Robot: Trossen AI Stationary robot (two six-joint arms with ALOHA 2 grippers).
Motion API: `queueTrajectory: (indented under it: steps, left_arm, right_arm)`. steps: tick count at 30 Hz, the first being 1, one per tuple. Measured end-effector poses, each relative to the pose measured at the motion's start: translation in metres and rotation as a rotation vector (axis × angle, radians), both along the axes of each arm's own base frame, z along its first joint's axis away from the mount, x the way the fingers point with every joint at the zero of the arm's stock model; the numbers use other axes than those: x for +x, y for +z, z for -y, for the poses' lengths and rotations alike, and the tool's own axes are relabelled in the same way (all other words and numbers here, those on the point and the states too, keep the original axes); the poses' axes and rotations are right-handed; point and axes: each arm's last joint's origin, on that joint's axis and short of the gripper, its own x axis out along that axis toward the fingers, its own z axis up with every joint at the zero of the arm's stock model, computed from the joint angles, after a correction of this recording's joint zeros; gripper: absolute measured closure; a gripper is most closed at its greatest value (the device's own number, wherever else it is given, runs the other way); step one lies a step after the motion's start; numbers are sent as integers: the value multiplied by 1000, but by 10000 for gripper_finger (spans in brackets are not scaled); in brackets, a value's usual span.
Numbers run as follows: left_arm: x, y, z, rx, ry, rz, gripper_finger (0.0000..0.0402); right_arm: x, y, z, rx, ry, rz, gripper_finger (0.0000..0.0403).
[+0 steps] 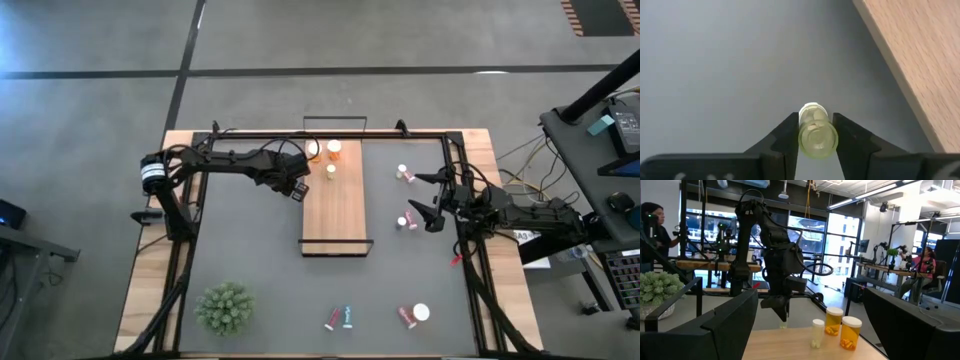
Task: Pick and place medicine bottles onto shelf by color
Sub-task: Put the bottom yellow pill bottle on the shelf aligned with the other yellow pill bottle
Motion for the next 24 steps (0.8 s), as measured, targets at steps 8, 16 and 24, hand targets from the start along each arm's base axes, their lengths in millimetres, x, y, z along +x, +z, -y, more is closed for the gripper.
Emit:
queueTrajectory:
  steps: [8, 16, 24]
  left_arm:
    - [1, 0, 4, 4, -11, -2, 328]
    - [-6, 23, 13, 117, -12, 38, 324]
    - [-33, 8, 41, 316, 77, 155, 323]
  right_arm:
    - [0, 0, 0, 0, 0, 0, 53]
    - [0, 0, 0, 0, 0, 0, 53]
    - [0, 0, 0, 0, 0, 0, 53]
